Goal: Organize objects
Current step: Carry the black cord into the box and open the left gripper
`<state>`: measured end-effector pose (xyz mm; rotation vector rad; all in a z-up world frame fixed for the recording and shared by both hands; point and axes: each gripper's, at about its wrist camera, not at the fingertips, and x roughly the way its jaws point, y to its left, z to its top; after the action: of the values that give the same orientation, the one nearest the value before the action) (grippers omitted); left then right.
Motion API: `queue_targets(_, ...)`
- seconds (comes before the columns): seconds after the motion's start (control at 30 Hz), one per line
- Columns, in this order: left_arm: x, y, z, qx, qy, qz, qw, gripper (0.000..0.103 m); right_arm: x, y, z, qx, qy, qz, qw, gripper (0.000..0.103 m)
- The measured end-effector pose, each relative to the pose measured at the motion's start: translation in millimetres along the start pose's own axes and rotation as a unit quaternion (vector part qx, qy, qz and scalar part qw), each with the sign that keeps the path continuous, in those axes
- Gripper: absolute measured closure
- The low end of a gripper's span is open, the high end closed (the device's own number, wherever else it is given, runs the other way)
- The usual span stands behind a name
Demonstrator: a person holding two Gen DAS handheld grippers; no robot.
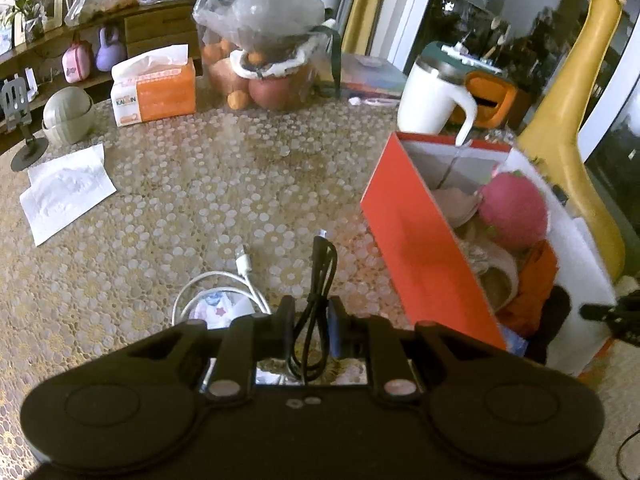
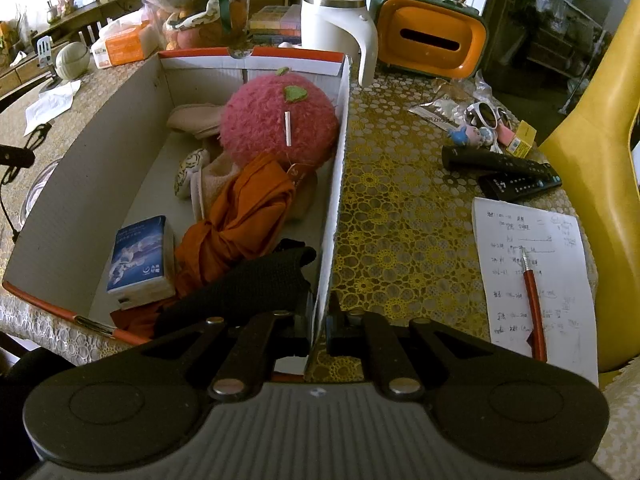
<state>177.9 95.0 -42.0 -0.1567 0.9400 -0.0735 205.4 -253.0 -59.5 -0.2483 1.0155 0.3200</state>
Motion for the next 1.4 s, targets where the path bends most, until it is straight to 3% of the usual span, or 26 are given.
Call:
queue_targets(0.2,-19.1,-14.0,6.1,0.006,-0.002,-0.019,0.9998,0.089,0.2,-0.3,1.2,0.0,0.0,0.0,1.0,0.097)
queue_targets(0.6,-58.1,-76.4,40.6,0.057,-0.046,-0.083,0.9938,0.088,0.9,-0.1,4.3,-0.002,-0.002,0.0,1.0,0.097)
queue_targets(0.97,-30.6,-148.2,41.6,0.11,-0.031,-0.124,0.9857,0.088,1.3,-0.4,5.4,-0.002,-0.003,0.0,1.0,0.097)
queue_targets(1.4,28.0,-191.0,17.0,0.154,0.03,-0.111,0.9813,0.088,1.6,0.8,5.3,0.0,-0.005,0.002,1.0,0.097)
